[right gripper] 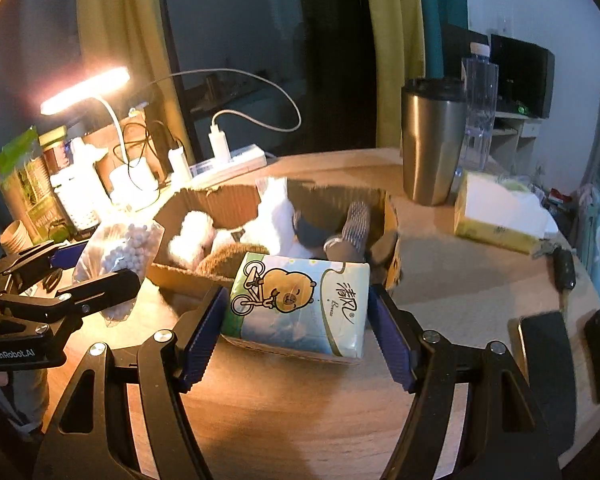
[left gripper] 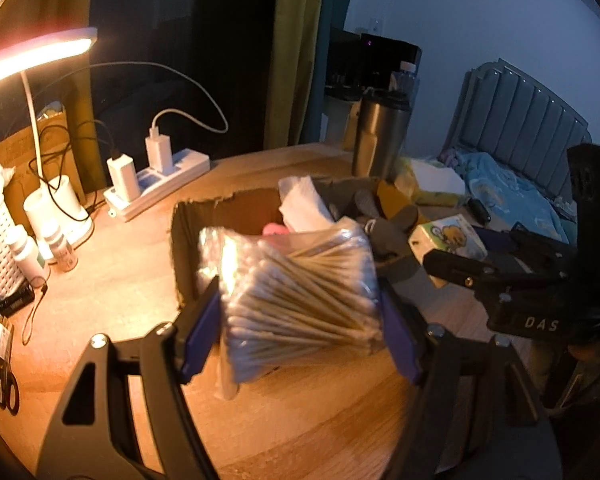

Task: Organize soft objects
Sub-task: 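Lower the tissue pack into the box with the right tool while the left tool lowers the swab bag in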

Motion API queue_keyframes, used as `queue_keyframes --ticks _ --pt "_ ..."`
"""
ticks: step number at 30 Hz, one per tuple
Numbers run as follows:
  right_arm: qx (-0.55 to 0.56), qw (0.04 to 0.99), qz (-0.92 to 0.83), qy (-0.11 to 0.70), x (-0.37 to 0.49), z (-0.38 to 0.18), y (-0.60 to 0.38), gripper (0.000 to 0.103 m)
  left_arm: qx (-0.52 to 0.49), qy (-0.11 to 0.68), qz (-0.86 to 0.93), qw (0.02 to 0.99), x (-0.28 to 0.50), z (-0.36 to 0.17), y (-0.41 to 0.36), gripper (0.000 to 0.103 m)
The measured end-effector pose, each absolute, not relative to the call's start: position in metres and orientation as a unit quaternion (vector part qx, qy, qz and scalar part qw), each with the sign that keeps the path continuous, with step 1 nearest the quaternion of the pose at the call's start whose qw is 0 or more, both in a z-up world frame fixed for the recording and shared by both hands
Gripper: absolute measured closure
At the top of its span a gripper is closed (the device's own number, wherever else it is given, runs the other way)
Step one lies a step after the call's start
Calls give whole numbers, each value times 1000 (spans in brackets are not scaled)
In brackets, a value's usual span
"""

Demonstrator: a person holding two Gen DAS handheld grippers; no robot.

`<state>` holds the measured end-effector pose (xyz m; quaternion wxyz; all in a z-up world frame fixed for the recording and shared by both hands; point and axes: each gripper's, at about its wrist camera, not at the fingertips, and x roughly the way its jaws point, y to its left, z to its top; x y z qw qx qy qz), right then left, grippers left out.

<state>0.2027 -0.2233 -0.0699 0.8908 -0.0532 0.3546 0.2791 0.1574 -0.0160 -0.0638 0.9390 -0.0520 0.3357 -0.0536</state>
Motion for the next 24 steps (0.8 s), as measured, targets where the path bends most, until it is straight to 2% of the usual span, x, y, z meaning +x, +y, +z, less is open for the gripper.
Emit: queue_keyframes --ticks 14,24 --pt "-50 890 288 351 229 -67 -210 29 -59 334 -39 940 188 -63 -1 30" --pt "-47 882 290 368 250 -77 -203 29 -70 359 -34 930 219 -84 1 30"
